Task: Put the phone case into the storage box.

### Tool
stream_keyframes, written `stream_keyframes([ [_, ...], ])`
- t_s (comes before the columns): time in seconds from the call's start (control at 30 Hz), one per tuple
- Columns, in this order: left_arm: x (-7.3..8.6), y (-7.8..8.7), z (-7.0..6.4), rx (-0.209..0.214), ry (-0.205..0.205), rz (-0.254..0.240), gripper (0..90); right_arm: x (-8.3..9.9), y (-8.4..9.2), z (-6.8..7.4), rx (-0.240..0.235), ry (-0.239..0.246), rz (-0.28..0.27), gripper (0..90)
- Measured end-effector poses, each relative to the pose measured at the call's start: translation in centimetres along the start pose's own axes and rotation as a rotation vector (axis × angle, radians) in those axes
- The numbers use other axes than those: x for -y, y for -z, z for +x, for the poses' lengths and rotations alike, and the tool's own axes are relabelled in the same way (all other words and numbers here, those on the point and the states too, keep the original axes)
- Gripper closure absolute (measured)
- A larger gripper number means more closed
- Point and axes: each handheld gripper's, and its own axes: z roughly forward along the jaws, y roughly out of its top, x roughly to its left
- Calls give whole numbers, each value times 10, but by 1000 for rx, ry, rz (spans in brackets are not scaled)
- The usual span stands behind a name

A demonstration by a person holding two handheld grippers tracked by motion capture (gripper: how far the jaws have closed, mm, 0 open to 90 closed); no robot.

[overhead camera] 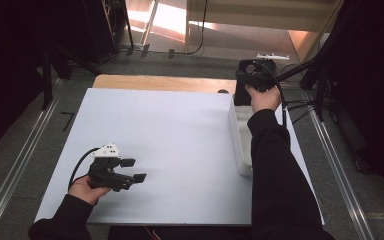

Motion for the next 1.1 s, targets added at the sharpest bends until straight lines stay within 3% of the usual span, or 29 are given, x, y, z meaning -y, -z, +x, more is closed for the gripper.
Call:
stream_keyframes([
  [0.1, 0, 0, 0, -1, 2, -2, 252, 6, -4, -3, -7, -19, 10, 120],
  [0.67, -1, -2, 0, 5, 0, 1, 252, 37, -23, -7, -5, -18, 50, 120],
  [0.93, -1, -2, -1, 6, -6, 2, 252, 42, -29, -10, -2, -39, 57, 119],
  [1.1, -1, -2, -1, 8, -8, 6, 252, 44, -32, -8, 3, -26, 60, 118],
])
